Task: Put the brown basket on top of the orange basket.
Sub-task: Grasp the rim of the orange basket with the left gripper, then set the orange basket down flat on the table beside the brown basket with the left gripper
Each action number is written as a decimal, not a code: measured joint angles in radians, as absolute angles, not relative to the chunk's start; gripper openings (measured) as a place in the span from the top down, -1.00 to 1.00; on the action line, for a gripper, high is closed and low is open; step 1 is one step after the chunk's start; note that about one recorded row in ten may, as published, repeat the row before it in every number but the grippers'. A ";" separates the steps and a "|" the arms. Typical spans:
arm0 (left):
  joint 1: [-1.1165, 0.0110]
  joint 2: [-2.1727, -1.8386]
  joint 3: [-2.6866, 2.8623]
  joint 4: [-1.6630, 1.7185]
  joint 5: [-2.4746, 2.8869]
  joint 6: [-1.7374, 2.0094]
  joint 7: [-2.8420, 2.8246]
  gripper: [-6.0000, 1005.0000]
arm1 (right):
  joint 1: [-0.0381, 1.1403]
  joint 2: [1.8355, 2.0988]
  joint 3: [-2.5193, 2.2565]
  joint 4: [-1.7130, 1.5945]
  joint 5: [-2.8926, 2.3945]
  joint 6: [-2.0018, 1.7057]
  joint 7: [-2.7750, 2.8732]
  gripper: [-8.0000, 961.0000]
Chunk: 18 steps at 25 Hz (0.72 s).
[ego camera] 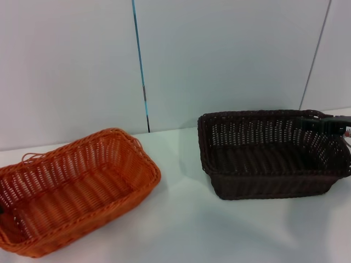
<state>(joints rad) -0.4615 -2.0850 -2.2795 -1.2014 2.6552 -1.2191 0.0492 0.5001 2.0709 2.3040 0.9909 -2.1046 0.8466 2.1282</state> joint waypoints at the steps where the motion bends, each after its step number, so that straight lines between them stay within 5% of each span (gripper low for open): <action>1: -0.462 -2.083 -2.293 -1.198 2.641 -1.223 0.059 0.64 | 0.501 2.071 2.304 0.991 -2.105 0.846 2.128 -0.75; 18: -0.462 -2.019 -2.438 -1.169 2.456 -1.329 0.169 0.65 | 0.503 2.071 2.304 0.990 -2.105 0.842 2.125 -0.75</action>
<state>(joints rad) -0.4618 -2.0185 -2.4377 -1.1690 2.4559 -1.3289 0.1693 0.5032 2.0709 2.3040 0.9904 -2.1046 0.8422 2.1249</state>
